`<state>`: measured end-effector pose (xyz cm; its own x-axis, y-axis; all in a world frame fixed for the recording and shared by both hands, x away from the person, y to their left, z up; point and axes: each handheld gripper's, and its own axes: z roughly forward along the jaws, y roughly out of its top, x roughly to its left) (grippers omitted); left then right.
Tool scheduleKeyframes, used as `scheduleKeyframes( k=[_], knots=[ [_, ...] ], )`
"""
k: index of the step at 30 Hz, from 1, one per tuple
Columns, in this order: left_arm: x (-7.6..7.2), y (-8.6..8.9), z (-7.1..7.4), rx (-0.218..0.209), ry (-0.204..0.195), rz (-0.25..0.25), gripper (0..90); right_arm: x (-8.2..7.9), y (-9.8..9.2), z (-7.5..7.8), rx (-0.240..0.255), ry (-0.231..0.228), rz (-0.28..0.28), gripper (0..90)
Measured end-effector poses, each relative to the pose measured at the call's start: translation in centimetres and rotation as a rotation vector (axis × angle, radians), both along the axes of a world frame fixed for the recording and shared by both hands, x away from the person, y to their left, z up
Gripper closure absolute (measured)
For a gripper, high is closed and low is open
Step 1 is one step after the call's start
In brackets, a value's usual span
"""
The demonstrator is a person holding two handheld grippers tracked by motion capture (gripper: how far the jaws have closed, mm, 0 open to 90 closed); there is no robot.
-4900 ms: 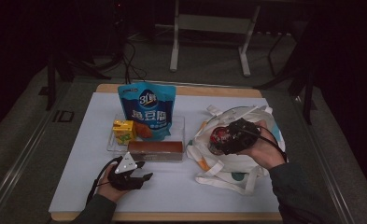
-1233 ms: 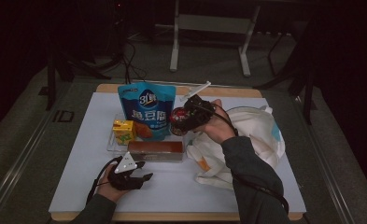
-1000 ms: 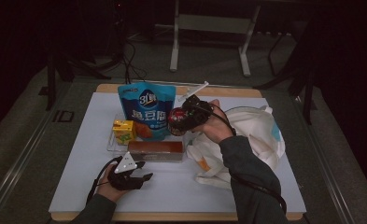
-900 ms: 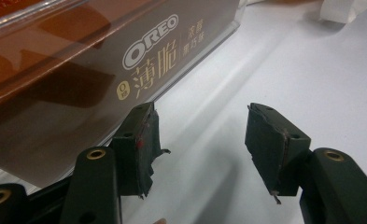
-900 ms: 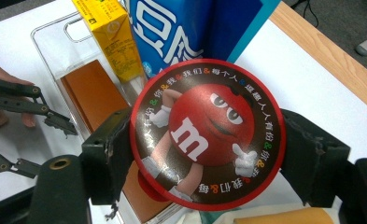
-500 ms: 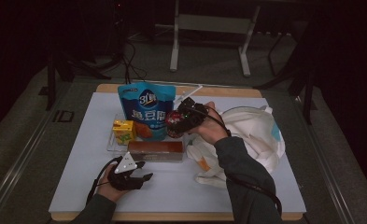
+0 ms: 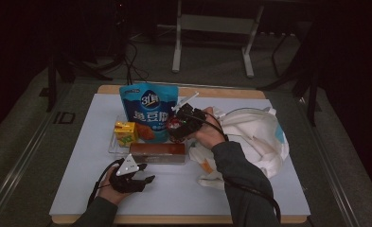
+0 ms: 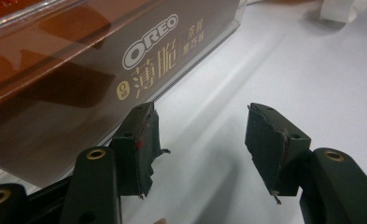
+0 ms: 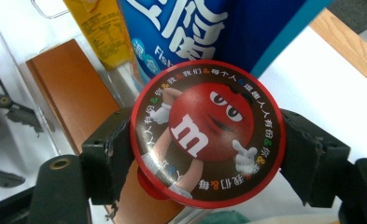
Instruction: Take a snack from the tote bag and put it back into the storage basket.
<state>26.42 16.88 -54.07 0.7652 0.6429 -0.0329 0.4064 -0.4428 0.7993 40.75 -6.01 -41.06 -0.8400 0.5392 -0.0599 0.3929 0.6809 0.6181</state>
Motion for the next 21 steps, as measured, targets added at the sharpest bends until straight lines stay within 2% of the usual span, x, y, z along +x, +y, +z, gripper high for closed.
scheduleKeyframes(
  k=[6, 16, 21],
  knots=[
    [0.0, 0.0, 0.0, 0.001, 0.0, -0.001, 43.6, 0.0, 0.3, -0.5, -0.005, -0.016, 0.001, 25.7],
    [0.0, 0.0, 0.0, 0.001, -0.001, -0.001, 43.6, 0.1, 0.5, -0.9, -0.004, -0.069, -0.013, 25.8],
    [0.0, 0.0, 0.0, 0.003, -0.002, -0.003, 43.6, 0.0, 0.6, -1.2, -0.005, -0.078, -0.012, 25.8]
  ],
)
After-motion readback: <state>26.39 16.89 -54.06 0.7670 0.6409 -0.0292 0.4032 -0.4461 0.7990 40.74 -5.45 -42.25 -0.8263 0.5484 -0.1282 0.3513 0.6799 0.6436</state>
